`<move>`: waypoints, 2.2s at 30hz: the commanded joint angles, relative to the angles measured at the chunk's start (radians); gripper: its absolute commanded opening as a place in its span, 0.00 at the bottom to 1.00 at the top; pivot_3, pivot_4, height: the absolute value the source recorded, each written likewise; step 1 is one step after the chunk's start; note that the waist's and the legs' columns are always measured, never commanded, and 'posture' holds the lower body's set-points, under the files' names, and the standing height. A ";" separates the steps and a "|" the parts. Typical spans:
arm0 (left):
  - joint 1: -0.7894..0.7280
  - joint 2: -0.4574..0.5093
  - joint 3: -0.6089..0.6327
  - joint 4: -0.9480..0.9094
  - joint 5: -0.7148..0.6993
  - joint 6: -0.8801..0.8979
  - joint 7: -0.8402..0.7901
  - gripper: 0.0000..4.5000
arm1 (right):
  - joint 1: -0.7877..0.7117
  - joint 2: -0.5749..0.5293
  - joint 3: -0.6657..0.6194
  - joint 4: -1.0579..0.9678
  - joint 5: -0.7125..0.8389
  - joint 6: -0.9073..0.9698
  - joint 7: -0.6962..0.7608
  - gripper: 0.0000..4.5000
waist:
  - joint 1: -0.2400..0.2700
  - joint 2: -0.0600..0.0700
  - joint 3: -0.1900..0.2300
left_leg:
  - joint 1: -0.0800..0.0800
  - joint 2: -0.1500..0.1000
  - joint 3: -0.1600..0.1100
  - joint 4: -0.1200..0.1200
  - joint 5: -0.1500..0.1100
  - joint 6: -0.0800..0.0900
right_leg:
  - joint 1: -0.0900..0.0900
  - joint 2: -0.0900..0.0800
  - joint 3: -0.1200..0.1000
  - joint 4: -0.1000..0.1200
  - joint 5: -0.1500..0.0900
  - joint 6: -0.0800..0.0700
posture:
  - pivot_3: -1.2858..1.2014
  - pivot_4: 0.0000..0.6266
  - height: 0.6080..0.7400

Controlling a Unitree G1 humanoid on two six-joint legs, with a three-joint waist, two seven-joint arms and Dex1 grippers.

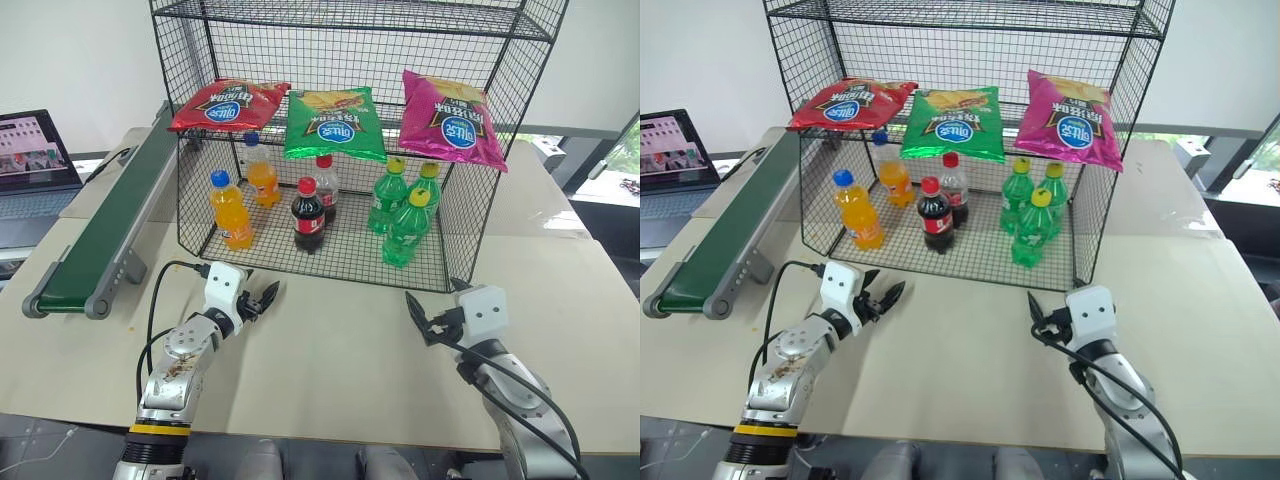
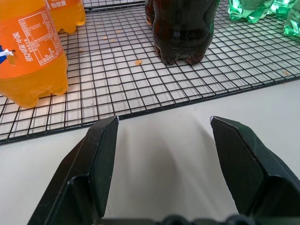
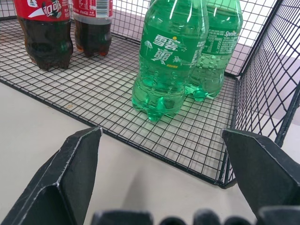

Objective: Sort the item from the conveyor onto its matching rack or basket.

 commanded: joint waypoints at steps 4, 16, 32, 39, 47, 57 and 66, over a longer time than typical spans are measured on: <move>-0.098 -0.020 0.005 0.051 -0.006 -0.051 -0.001 0.74 | -0.009 0.030 0.028 -0.019 -0.012 -0.048 -0.022 1.00 | 0.005 0.000 0.000 | 0.000 0.000 0.000 0.000 0.000 0.000 | 0.000 0.000 0.000 0.000 0.000 0.000 | 0.52 0.24 1.00; -0.050 0.004 -0.002 0.008 -0.005 -0.062 -0.044 0.74 | -0.034 0.048 0.043 0.011 -0.023 -0.061 -0.038 1.00 | 0.003 0.002 -0.002 | 0.000 0.000 -0.001 0.001 -0.001 0.001 | 0.001 0.000 -0.001 0.000 0.000 0.000 | 0.52 0.24 1.00; -0.040 0.011 0.012 -0.014 -0.032 -0.050 -0.052 0.74 | -0.052 0.045 0.037 0.024 -0.019 -0.063 -0.034 1.00 | 0.000 0.002 -0.002 | 0.000 0.000 -0.001 0.001 -0.001 0.002 | 0.001 0.000 -0.001 0.001 0.000 0.000 | 0.52 0.24 1.00; -0.035 0.011 0.012 -0.024 -0.030 -0.044 -0.044 0.74 | -0.051 0.046 0.039 0.024 -0.019 -0.059 -0.035 1.00 | 0.000 0.002 -0.002 | 0.000 0.000 -0.001 0.001 -0.001 0.002 | 0.001 0.000 -0.001 0.001 0.000 0.000 | 0.52 0.24 1.00; -0.037 0.013 0.019 -0.025 -0.031 -0.045 -0.041 0.74 | -0.054 0.050 0.041 0.025 -0.021 -0.059 -0.042 1.00 | 0.000 0.002 -0.002 | 0.000 0.000 -0.001 0.001 -0.001 0.002 | 0.001 0.000 -0.001 0.001 0.000 0.000 | 0.52 0.24 1.00; -0.036 0.013 0.024 -0.029 -0.034 -0.043 -0.042 0.74 | -0.059 0.052 0.041 0.028 -0.020 -0.059 -0.047 1.00 | 0.000 0.002 -0.002 | 0.000 0.000 -0.001 0.001 -0.001 0.002 | 0.001 0.000 -0.001 0.001 0.000 0.000 | 0.52 0.24 1.00; -0.023 0.014 0.031 -0.038 -0.047 -0.042 -0.051 0.74 | -0.050 0.058 0.046 0.018 -0.023 -0.054 -0.046 1.00 | 0.000 0.002 -0.002 | 0.000 0.000 -0.001 0.001 -0.001 0.002 | 0.001 0.000 -0.001 0.001 0.000 0.000 | 0.52 0.24 1.00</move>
